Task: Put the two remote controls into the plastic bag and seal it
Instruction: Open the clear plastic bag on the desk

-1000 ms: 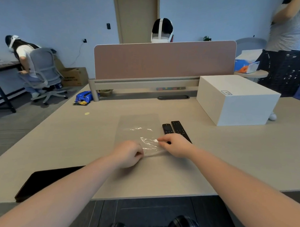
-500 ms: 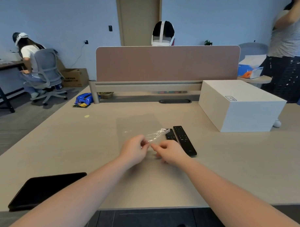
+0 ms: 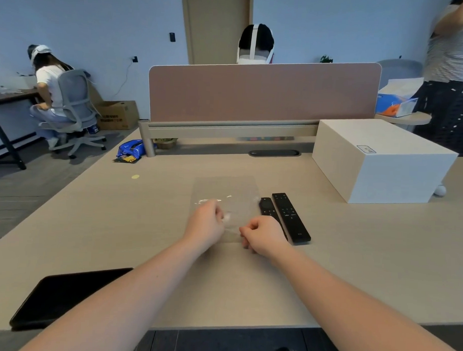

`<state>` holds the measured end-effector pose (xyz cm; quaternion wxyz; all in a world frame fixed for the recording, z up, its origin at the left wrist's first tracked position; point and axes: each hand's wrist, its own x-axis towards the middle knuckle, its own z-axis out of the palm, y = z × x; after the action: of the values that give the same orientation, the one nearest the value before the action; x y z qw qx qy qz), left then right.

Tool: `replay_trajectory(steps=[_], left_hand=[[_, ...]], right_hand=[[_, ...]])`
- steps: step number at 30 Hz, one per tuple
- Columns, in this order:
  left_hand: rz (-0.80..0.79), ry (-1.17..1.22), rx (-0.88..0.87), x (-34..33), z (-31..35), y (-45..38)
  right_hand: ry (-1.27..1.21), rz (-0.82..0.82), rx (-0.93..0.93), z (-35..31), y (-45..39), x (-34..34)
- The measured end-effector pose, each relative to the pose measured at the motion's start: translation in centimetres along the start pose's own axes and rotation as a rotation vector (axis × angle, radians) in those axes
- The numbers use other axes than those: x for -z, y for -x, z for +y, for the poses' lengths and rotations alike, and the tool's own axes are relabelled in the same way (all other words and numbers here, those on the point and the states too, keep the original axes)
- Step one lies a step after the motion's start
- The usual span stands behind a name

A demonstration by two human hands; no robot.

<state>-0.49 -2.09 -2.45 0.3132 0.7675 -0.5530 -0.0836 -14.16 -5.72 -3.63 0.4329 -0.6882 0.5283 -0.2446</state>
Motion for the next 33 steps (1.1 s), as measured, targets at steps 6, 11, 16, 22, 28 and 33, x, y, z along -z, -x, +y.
replay_trajectory(steps=[6,11,16,22,28,33], left_hand=[[0.027,-0.048,-0.215,1.3,-0.3,0.1],[0.056,-0.276,-0.217,1.8,-0.3,-0.6],[0.074,-0.347,-0.016,3.3,0.5,-1.4],[-0.030,-0.368,-0.118,4.8,0.2,-1.3],[-0.093,-0.252,-0.249,5.4,-0.5,-1.2],[-0.067,-0.297,-0.366,5.1,-0.1,-0.1]], right_hand=[[-0.174,0.037,-0.115,0.0,0.2,-0.1],[-0.252,0.061,-0.158,0.2,0.4,0.8],[-0.232,0.044,-0.134,0.2,1.0,1.3],[-0.146,0.099,-0.106,0.8,1.0,2.5],[0.278,0.283,0.116,1.8,2.3,2.9],[0.746,0.258,0.105,2.4,3.4,2.8]])
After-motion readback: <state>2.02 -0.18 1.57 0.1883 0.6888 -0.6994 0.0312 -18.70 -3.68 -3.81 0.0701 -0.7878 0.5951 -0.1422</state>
